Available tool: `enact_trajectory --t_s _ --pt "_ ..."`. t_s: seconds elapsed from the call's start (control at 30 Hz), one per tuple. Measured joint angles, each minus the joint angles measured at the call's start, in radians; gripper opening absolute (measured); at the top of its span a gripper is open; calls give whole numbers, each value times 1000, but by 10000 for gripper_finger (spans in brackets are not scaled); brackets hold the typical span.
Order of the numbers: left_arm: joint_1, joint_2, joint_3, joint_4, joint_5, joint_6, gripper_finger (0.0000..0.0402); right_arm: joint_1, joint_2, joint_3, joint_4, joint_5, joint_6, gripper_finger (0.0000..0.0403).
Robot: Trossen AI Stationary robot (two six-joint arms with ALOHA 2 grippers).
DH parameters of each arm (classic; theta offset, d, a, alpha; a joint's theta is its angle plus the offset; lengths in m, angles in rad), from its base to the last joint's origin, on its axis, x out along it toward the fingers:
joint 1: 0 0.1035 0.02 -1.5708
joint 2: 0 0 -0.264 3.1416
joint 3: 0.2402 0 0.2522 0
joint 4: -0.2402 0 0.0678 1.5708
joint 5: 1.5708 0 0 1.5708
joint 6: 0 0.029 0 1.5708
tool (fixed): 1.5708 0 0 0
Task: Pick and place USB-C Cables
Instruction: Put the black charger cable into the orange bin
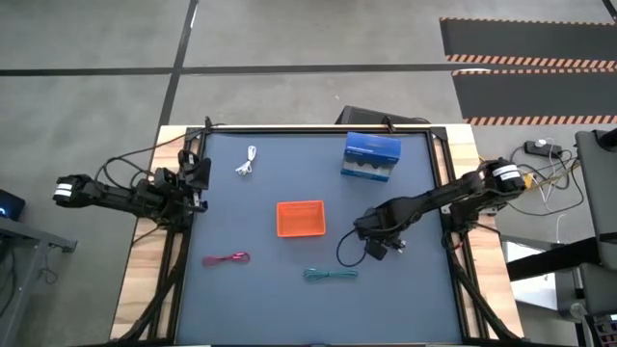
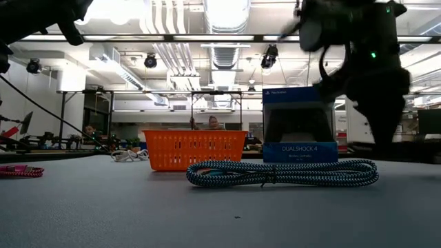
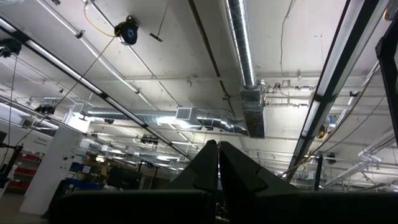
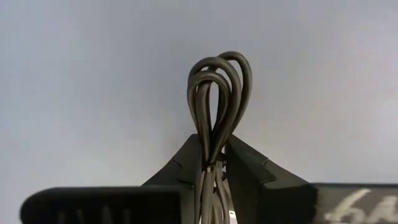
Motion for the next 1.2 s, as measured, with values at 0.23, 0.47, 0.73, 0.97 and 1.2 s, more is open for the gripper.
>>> enact_trajectory --t_s 0.23,0.47,0.73,0.97,1.2 --pt "0 0 0 0 0 0 0 1 -124 1 142 57 11 40" --pt "0 0 0 0 0 0 0 1 -193 2 320 124 -37 39" --pt "0 -1 0 0 0 0 0 1 -178 2 543 178 -173 39" --pt "0 -1 0 0 0 0 0 -9 -134 3 712 198 -293 38" --pt "0 -3 0 0 0 0 0 -42 -127 3 826 215 -374 38"
